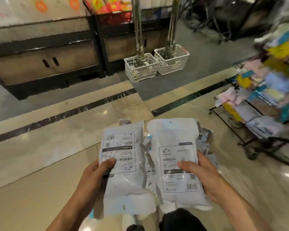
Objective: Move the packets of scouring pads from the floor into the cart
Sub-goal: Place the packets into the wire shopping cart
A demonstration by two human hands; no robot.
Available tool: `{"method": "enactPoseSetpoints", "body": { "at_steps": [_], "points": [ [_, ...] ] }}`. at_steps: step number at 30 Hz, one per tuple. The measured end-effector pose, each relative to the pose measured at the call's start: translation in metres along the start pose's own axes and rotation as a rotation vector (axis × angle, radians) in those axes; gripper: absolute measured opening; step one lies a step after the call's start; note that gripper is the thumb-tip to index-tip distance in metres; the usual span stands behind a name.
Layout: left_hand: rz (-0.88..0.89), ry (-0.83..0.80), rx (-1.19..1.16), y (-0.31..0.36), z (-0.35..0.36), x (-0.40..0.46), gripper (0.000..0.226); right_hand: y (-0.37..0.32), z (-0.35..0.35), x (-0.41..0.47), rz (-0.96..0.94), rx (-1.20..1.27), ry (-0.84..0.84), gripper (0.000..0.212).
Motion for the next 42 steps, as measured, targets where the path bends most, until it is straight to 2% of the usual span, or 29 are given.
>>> {"method": "enactPoseSetpoints", "body": {
  "at_steps": [7, 14, 18, 22, 26, 29, 32, 37, 42],
  "points": [
    [0.106, -0.337, 0.234, 0.026, 0.116, -0.030, 0.024, 0.026, -0.104, -0.048, 0.008, 0.250, 0.277, 0.041],
    [0.153, -0.518, 0.346, 0.010, 0.240, -0.093, 0.023, 0.072, -0.221, -0.074, 0.027, 0.398, 0.497, 0.045],
    [0.135, -0.529, 0.358, -0.025, 0.319, -0.142, 0.023, 0.094, -0.304, -0.088, -0.001, 0.439, 0.578, 0.044],
    [0.087, -0.563, 0.367, -0.065, 0.400, -0.194, 0.045, 0.113, -0.391, -0.103, 0.037, 0.458, 0.637, 0.045],
    [0.114, -0.627, 0.423, -0.083, 0.473, -0.241, 0.012, 0.121, -0.469, -0.117, 0.067, 0.456, 0.695, 0.050],
    [0.110, -0.655, 0.464, -0.092, 0.516, -0.262, 0.019, 0.127, -0.513, -0.115, 0.086, 0.462, 0.710, 0.053],
    [0.105, -0.674, 0.472, -0.096, 0.555, -0.270, 0.016, 0.132, -0.546, -0.102, 0.114, 0.482, 0.739, 0.053],
    [0.003, -0.687, 0.493, -0.108, 0.633, -0.266, 0.022, 0.130, -0.596, -0.062, 0.126, 0.498, 0.760, 0.050],
    [-0.058, -0.714, 0.495, -0.110, 0.728, -0.259, 0.026, 0.112, -0.659, -0.009, 0.150, 0.512, 0.833, 0.058]
  ]
}}
Point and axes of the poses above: each hand's wrist, its own x-axis towards the middle knuckle, its own z-axis out of the palm, y = z × x, the point moved 5 cm from there along x, towards the middle knuckle, and after that the axes turned 15 degrees about y, right-handed, at the moved point
